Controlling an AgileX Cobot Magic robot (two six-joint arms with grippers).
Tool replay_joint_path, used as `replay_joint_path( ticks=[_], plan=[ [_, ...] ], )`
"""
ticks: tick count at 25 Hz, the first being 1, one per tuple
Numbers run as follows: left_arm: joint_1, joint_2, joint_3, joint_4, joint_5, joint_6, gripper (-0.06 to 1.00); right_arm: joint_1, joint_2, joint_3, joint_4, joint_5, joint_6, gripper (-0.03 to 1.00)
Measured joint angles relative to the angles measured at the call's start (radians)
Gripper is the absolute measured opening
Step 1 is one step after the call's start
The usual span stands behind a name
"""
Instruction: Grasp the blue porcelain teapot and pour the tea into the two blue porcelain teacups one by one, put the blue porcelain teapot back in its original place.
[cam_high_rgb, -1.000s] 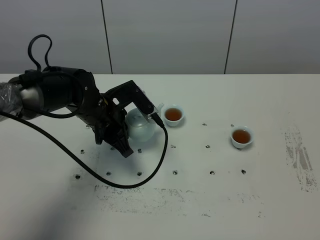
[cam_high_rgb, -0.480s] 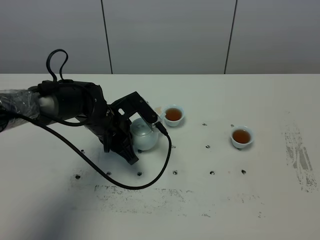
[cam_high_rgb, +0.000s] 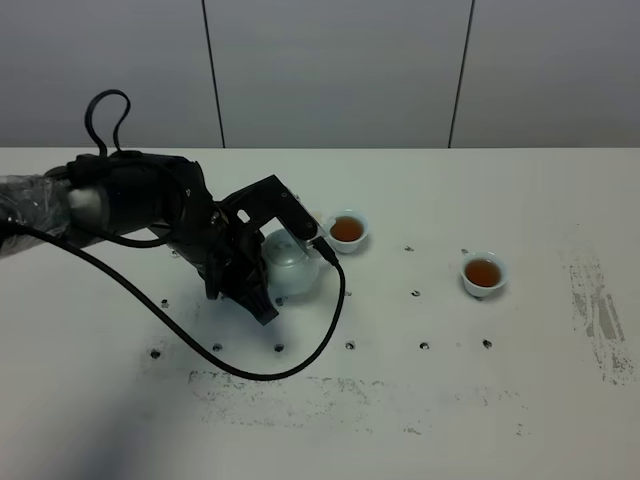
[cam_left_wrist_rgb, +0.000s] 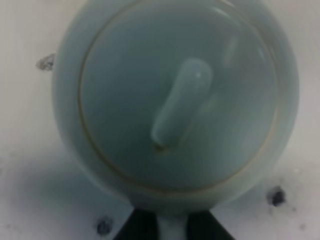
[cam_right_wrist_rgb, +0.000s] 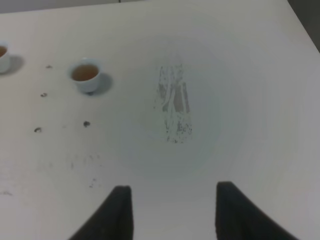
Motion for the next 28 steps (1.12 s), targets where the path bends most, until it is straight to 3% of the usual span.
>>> replay_joint_path(
  ticks=[7, 17, 22, 28],
  plan=[
    [-0.001, -0.132, 0.038, 0.067, 0.032, -0.128, 0.1, 0.0, 0.0, 0.0, 0.0, 0.0, 0.0, 0.4],
    [-0.016, -0.198, 0.191, 0.054, 0.032, -0.288, 0.1, 0.0, 0.0, 0.0, 0.0, 0.0, 0.0, 0.4],
    [-0.064, -0.198, 0.257, 0.032, -0.024, -0.302, 0.1, 0.0, 0.0, 0.0, 0.0, 0.0, 0.0, 0.4],
    [-0.107, -0.198, 0.273, 0.036, -0.016, -0.303, 0.1, 0.0, 0.0, 0.0, 0.027, 0.0, 0.0, 0.4]
  ],
)
